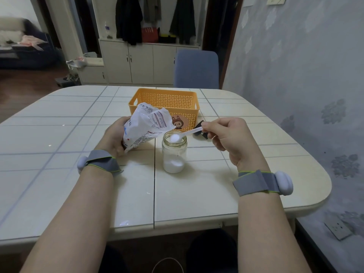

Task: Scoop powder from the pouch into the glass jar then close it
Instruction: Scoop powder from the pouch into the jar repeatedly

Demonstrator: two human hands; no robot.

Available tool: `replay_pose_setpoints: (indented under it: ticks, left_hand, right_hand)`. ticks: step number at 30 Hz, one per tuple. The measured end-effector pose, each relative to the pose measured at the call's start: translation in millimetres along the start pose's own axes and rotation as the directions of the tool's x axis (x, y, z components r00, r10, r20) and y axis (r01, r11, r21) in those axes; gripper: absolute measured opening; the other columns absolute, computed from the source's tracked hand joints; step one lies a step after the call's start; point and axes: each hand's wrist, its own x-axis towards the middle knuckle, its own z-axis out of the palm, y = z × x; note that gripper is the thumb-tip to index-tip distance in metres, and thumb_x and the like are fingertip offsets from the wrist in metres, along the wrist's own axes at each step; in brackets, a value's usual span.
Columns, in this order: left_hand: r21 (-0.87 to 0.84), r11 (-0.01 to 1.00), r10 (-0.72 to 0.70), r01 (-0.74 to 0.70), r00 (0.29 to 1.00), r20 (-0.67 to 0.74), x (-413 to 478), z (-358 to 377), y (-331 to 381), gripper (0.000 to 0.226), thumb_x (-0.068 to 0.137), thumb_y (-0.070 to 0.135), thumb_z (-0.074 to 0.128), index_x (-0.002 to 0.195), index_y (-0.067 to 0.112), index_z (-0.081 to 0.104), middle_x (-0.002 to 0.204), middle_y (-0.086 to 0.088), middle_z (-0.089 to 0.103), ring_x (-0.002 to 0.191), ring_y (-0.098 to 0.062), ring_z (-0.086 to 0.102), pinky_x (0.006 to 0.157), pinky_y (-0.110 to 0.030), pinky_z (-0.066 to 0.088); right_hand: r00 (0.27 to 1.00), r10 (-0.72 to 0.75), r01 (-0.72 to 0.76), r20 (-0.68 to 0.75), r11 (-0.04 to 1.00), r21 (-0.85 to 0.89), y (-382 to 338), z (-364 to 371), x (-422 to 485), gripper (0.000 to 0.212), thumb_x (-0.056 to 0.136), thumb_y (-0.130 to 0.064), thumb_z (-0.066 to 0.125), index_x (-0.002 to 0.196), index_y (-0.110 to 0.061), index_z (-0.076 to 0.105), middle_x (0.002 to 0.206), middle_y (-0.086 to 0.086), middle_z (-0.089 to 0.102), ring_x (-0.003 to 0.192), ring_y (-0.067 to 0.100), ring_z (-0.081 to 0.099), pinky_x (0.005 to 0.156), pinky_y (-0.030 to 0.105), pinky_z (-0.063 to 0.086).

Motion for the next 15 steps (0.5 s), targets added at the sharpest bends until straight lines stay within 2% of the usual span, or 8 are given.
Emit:
replay_pose_setpoints:
  ticks: [2,4,6,9,12,15]
  left_hand:
    - [-0.002,1.0,0.005,-0.005,1.0,-0.006,-2.4,-0.7,2.3,0.022,0.089,0.029,0.057,0.099,0.014,0.069,0.084,-0.012,0.065,0.072,-0.028,0.062,0.068,-0.034,0.052]
    - [0.012,1.0,-0.006,0.007,1.0,-0.017,-1.2,-4.7,3.8,0.041,0.073,0.034,0.067,0.108,0.014,0.071,0.099,-0.017,0.065,0.088,-0.031,0.062,0.084,-0.044,0.048]
    - [0.021,1.0,-0.01,0.011,0.999,-0.034,1.0,-6.6,3.8,0.052,0.067,0.036,0.068,0.114,0.016,0.07,0.108,-0.018,0.062,0.097,-0.033,0.059,0.091,-0.049,0.042]
    - [0.008,1.0,-0.011,0.011,0.999,-0.031,-4.9,-1.6,3.8,0.045,0.071,0.034,0.065,0.112,0.016,0.07,0.102,-0.016,0.064,0.092,-0.031,0.061,0.089,-0.047,0.045]
    - [-0.01,1.0,0.015,-0.015,1.0,-0.021,-6.9,1.4,2.3,0.025,0.081,0.031,0.062,0.097,0.015,0.072,0.086,-0.012,0.067,0.075,-0.028,0.064,0.074,-0.038,0.05]
    - [-0.018,1.0,0.021,-0.022,1.0,-0.017,-4.8,3.0,-0.3,0.02,0.093,0.027,0.056,0.092,0.015,0.072,0.083,-0.012,0.066,0.071,-0.028,0.063,0.07,-0.036,0.049]
  right_hand:
    - [1.0,-0.018,0.018,0.009,1.0,0.024,2.0,1.3,-0.2,0.023,0.088,-0.011,0.075,0.086,0.012,0.073,0.058,0.005,0.064,0.043,0.016,0.047,0.041,0.021,0.033]
    - [0.999,-0.034,0.032,0.035,0.998,0.058,2.3,2.1,-0.9,0.019,0.088,-0.009,0.075,0.088,0.009,0.074,0.066,0.012,0.068,0.047,0.017,0.055,0.044,0.023,0.039]
    - [0.997,-0.053,0.048,0.056,0.995,0.09,1.8,2.1,-1.5,0.015,0.087,-0.007,0.075,0.09,0.008,0.075,0.071,0.016,0.07,0.052,0.019,0.06,0.048,0.024,0.045]
    - [0.994,-0.087,0.079,0.066,0.989,0.123,1.5,0.9,-2.6,0.013,0.087,-0.005,0.075,0.091,0.007,0.076,0.074,0.02,0.069,0.057,0.021,0.062,0.052,0.026,0.05]
    - [0.992,-0.108,0.099,0.07,0.987,0.129,1.1,-0.2,-3.0,0.012,0.087,-0.004,0.075,0.09,0.007,0.076,0.075,0.022,0.069,0.06,0.023,0.062,0.054,0.027,0.05]
    - [0.989,-0.129,0.119,0.074,0.985,0.127,0.5,-0.3,-3.6,0.012,0.087,-0.004,0.074,0.09,0.008,0.076,0.077,0.027,0.068,0.061,0.023,0.061,0.055,0.027,0.049]
